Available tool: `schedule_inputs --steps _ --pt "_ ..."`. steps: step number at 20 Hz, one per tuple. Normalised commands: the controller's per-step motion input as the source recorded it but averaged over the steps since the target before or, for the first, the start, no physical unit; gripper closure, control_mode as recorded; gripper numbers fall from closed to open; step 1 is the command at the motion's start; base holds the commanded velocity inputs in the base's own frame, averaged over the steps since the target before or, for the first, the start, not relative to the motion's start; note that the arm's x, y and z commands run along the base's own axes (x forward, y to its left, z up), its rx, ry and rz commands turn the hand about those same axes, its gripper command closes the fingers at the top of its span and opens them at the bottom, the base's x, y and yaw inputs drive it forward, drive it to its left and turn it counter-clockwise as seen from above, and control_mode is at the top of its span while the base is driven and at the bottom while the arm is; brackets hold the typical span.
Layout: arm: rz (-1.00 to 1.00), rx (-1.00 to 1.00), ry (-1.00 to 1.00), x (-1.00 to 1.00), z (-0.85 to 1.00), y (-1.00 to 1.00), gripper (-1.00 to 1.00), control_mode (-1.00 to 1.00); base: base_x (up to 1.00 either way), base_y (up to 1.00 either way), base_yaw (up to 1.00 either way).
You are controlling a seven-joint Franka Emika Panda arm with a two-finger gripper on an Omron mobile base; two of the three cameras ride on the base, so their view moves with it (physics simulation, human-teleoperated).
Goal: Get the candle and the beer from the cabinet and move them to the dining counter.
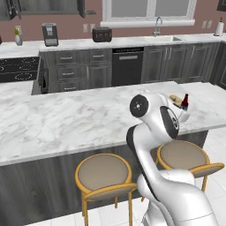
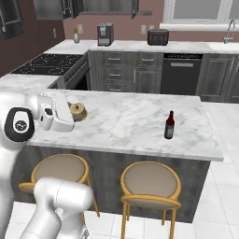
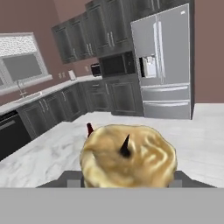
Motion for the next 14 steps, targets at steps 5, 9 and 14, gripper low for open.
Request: schedule_inputs --steps 5,9,14 --pt "0.00 0.00 0.14 0.81 -0.63 -0.17 1.00 -1.00 0.00 0.00 0.00" --pt "0.00 0.00 0.11 0.60 -0.46 -0.35 1.00 -1.00 0.00 0.00 0.00" --pt "-0.02 -0.01 0.02 0.31 -0.26 -0.25 1.00 -1.00 0.00 0.00 0.00"
